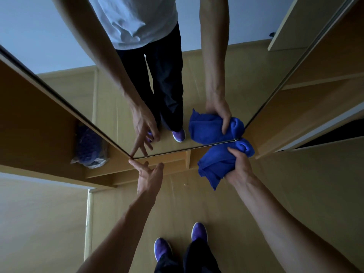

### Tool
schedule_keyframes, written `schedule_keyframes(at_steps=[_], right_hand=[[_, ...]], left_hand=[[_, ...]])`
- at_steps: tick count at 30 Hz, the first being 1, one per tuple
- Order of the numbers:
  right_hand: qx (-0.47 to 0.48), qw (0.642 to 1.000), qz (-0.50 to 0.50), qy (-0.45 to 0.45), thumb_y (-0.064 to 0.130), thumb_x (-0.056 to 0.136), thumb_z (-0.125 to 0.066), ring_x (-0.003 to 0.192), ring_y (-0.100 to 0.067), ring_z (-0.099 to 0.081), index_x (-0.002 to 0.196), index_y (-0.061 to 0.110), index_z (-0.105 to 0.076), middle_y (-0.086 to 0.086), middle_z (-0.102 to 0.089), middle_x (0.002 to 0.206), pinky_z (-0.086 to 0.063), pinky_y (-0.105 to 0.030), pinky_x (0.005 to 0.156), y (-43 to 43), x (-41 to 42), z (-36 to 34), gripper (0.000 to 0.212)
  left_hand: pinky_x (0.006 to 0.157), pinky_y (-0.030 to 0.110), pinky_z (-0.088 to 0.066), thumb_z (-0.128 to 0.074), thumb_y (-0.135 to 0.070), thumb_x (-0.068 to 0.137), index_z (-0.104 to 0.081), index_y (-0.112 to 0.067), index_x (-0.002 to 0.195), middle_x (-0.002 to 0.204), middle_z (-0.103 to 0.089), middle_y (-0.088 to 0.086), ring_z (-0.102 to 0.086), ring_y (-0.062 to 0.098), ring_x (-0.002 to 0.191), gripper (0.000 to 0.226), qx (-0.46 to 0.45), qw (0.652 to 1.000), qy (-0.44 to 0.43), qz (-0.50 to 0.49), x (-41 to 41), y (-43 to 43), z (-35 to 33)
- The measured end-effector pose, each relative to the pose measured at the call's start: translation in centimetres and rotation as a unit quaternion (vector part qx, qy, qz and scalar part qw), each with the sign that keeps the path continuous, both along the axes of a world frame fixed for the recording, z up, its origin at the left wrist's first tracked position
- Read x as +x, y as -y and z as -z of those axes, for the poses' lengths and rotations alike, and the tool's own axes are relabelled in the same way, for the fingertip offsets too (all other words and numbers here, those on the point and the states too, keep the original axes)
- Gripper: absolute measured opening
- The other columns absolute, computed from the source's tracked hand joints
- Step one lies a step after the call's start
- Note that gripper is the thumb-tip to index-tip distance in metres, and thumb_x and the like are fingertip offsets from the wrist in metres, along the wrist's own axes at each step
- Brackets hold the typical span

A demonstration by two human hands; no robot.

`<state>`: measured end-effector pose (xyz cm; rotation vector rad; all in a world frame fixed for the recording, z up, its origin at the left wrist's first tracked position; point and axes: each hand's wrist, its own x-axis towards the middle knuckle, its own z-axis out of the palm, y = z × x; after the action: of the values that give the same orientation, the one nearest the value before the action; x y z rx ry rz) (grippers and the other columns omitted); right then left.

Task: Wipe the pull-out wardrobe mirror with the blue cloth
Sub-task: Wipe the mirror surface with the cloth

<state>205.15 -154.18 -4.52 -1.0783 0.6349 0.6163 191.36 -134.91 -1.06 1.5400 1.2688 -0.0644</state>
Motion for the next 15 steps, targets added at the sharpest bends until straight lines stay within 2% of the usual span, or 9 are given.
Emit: schedule_keyframes(at_steps=[2, 5, 7, 9, 12, 13, 15], right_hand=[[-0.036, 0.999, -0.001, 0.005, 0.020, 0.096, -0.057, 0.122, -0.039, -0.062, 0.136, -0.001, -0.057, -0.022, -0.063, 0.134, -0.049, -0.051, 0.101, 0.6, 0.4, 0.0, 0.046], [-0.105, 0.994, 0.018, 0.018, 0.016, 0.089, -0.066, 0.115, -0.039, -0.066, 0.130, 0.003, -0.061, -0.021, -0.067, 0.127, -0.052, -0.051, 0.098, 1.3, 0.9, -0.2, 0.043], [-0.147, 0.988, 0.024, 0.028, 0.014, 0.085, -0.071, 0.111, -0.037, -0.068, 0.124, 0.006, -0.064, -0.018, -0.070, 0.121, -0.053, -0.052, 0.099, 1.7, 1.3, -0.4, 0.040], [-0.174, 0.984, 0.023, 0.043, 0.015, 0.083, -0.073, 0.108, -0.035, -0.069, 0.119, 0.008, -0.065, -0.016, -0.072, 0.117, -0.054, -0.051, 0.098, 2.1, 1.7, -0.6, 0.038], [-0.189, 0.979, 0.025, 0.067, 0.015, 0.083, -0.073, 0.097, -0.029, -0.070, 0.110, 0.014, -0.066, -0.008, -0.073, 0.103, -0.054, -0.038, 0.082, 2.6, 2.1, -0.7, 0.028], [-0.190, 0.979, 0.024, 0.073, 0.014, 0.083, -0.072, 0.093, -0.028, -0.070, 0.105, 0.016, -0.066, -0.004, -0.072, 0.097, -0.053, -0.035, 0.078, 2.7, 2.2, -0.7, 0.023], [-0.195, 0.977, 0.016, 0.081, 0.015, 0.083, -0.072, 0.089, -0.026, -0.069, 0.098, 0.018, -0.067, -0.001, -0.071, 0.091, -0.052, -0.033, 0.075, 3.0, 2.2, -0.8, 0.016]], left_hand=[[0.105, 0.053, -0.047, -0.060, -0.033, 0.092, 0.026, -0.029, 0.155, 0.163, -0.034, 0.004, -0.056, 0.038, 0.128, 0.106, -0.003, 1.000, -0.001, -0.001, 0.0, -0.1, 0.0], [0.107, 0.047, -0.044, -0.059, -0.033, 0.094, 0.027, -0.029, 0.155, 0.161, -0.037, 0.005, -0.053, 0.037, 0.132, 0.105, -0.005, 1.000, -0.007, 0.001, -0.2, 0.0, 0.0], [0.096, 0.038, -0.041, -0.057, -0.033, 0.095, 0.025, -0.026, 0.156, 0.158, -0.042, 0.007, -0.050, 0.036, 0.134, 0.103, 0.012, 1.000, -0.022, 0.012, -0.4, 0.1, 0.0], [0.090, 0.037, -0.040, -0.055, -0.032, 0.096, 0.019, -0.019, 0.158, 0.153, -0.047, 0.012, -0.051, 0.036, 0.132, 0.097, 0.024, 0.999, -0.044, 0.020, -0.5, 0.2, 0.0], [0.097, 0.047, -0.049, -0.056, -0.028, 0.096, -0.010, -0.006, 0.154, 0.143, -0.052, 0.021, -0.055, 0.040, 0.120, 0.077, 0.035, 0.996, -0.076, 0.029, -0.3, 1.0, -0.4], [0.098, 0.050, -0.050, -0.057, -0.026, 0.097, -0.020, -0.006, 0.150, 0.139, -0.053, 0.021, -0.056, 0.038, 0.117, 0.068, 0.037, 0.996, -0.073, 0.046, -0.3, 1.5, -0.5], [0.097, 0.046, -0.052, -0.058, -0.026, 0.098, -0.031, -0.011, 0.153, 0.134, -0.057, 0.015, -0.058, 0.032, 0.115, 0.062, 0.040, 0.991, -0.054, 0.114, -0.2, 2.8, -1.0]])
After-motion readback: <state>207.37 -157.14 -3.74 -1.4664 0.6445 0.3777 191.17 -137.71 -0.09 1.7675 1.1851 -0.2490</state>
